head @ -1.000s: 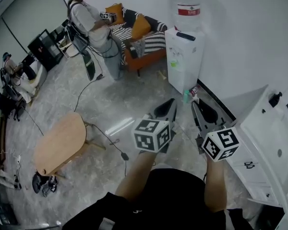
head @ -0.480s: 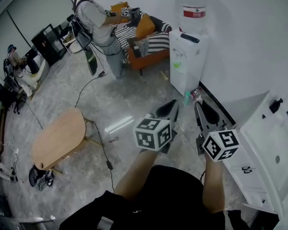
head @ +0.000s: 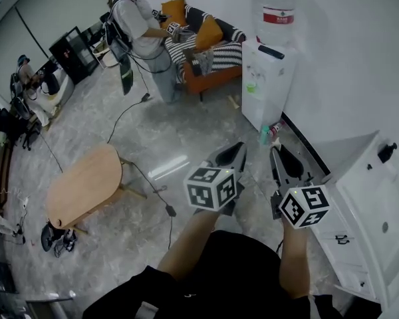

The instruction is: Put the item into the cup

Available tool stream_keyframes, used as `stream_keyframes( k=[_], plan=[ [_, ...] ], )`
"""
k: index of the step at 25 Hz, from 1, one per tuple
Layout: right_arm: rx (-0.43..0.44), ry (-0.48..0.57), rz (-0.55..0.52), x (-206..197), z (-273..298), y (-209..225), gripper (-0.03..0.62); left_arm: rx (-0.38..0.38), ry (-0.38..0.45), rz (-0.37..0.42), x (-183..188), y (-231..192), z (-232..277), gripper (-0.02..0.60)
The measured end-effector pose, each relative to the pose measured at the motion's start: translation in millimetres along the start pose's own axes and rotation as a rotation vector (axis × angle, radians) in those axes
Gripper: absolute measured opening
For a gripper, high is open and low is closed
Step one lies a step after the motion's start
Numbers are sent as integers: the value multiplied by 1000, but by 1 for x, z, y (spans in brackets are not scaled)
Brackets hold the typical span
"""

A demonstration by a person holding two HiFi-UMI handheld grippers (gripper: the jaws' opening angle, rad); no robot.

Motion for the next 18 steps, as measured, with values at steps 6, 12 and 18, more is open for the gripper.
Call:
stream_keyframes(
  k=[6, 12, 18],
  plan=[
    [-24, -13, 12, -7, 6, 13, 67, -16, -24, -15, -5, -7, 17, 14],
    [-39, -30, 24, -12, 9, 21, 67, -25, -32, -32, -4, -11, 30, 14],
    [-25, -59, 52, -22, 22, 27, 67, -6, -50, -59, -6, -24, 42, 14]
  ],
)
Point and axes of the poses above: the fingertips, and each gripper's own axes: z forward along the fingers, y to its right, x out of its top, the point moved 10 cm from there along -z, backward along the fingers, and after that the axes turned 8 degrees about -z, right-handed, at the moved point
